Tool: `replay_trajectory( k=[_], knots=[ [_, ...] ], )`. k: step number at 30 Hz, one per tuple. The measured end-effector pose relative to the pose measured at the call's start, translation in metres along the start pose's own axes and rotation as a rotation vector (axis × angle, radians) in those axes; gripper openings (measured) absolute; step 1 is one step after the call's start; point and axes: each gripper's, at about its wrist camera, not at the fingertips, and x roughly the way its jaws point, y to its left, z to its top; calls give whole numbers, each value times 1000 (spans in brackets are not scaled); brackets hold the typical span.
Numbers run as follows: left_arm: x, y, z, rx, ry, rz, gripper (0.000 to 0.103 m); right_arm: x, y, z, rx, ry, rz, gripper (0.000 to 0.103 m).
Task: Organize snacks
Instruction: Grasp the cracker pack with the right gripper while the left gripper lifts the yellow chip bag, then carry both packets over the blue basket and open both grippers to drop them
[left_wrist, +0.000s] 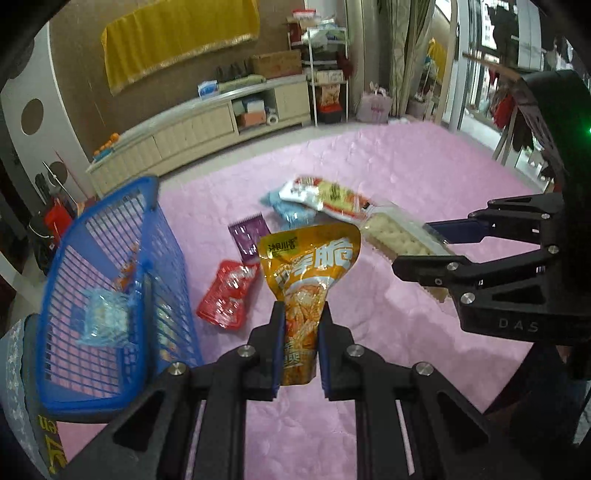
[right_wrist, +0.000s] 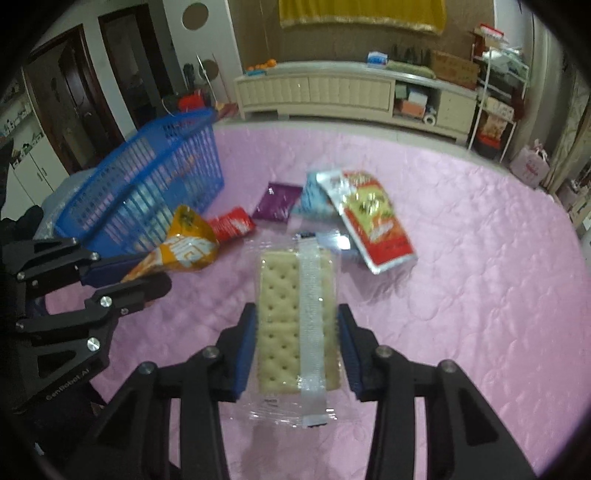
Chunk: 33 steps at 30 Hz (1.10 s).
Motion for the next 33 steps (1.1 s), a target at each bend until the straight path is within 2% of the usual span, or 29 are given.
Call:
replay_trajectory(
  k=[3, 7, 15, 18, 25, 33],
  knots=[
    [-20, 11, 8, -24, -32, -31, 14, -21, 11, 16, -29, -47, 4, 47],
    [-46, 35, 22, -60, -75, -34, 14, -38, 29, 38, -63, -104, 37, 47],
    [-75, 93, 36, -64, -100, 50, 14, -48, 72, 84, -143, -158, 90, 47],
    [-81, 113, 35, -63, -98, 80, 14, -43, 85, 97, -162, -156, 122, 47],
    [-83, 164, 38, -104, -95, 96, 15, -21, 116, 123, -195, -125, 174, 47],
    [-56, 201, 31, -152, -51, 92, 15, 22, 139, 146, -190, -63, 201, 47]
  ],
)
